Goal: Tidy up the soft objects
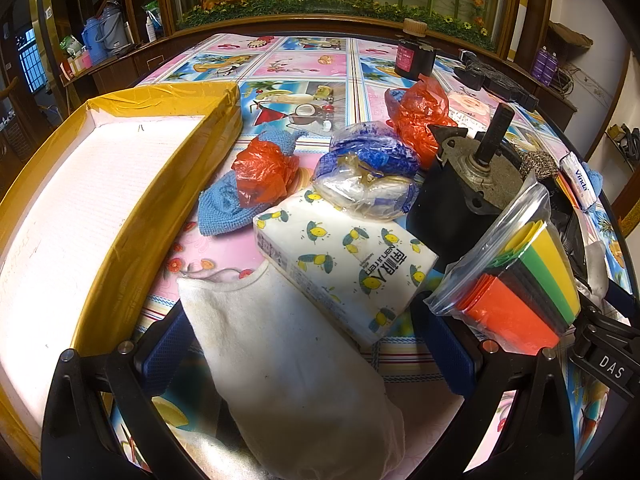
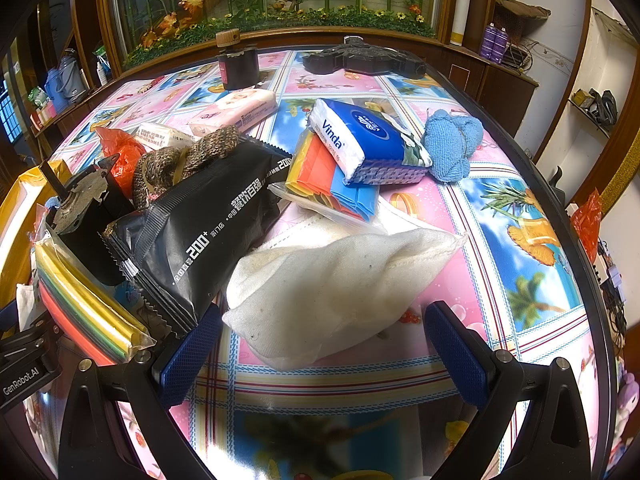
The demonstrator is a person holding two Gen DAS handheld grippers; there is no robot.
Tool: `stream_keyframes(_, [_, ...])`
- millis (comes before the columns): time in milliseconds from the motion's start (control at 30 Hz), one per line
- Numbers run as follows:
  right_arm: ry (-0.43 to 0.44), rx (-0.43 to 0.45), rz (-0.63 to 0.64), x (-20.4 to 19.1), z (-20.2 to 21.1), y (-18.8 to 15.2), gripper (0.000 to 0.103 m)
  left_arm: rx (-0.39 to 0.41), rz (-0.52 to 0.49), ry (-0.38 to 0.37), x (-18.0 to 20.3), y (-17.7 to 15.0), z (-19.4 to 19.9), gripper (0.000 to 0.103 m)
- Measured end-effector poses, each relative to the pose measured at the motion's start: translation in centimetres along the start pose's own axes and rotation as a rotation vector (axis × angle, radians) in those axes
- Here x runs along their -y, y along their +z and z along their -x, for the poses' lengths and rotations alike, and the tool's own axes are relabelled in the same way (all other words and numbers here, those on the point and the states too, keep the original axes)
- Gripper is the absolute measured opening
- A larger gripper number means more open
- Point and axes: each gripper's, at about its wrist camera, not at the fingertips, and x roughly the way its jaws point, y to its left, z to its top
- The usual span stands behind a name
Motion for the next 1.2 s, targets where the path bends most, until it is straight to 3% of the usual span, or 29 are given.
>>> stream_keyframes(767, [0.0, 0.0, 0.0, 0.0, 0.0, 0.0, 0.102, -0.002, 0.024, 0.02, 0.4, -0.3, 0.2, 0.103])
stream_keyframes(967, [0.0, 0.0, 0.0, 0.0, 0.0, 0.0, 0.102, -0.123, -0.106, -0.074, 0.6, -0.8, 0.9, 0.103])
stream_keyframes(1067, [-0.005, -0.001, -0.006, 0.0, 0.0, 0.0, 0.102, -0.073, -0.108, -0.076, 0.2, -1.8, 1.5, 0.103])
stream_keyframes(1200, [-0.008, 0.001, -0.01, -0.1, 0.0, 0.0, 0.102, -0.063, -0.109, -0.068, 0.7, -1.8, 1.6, 0.103])
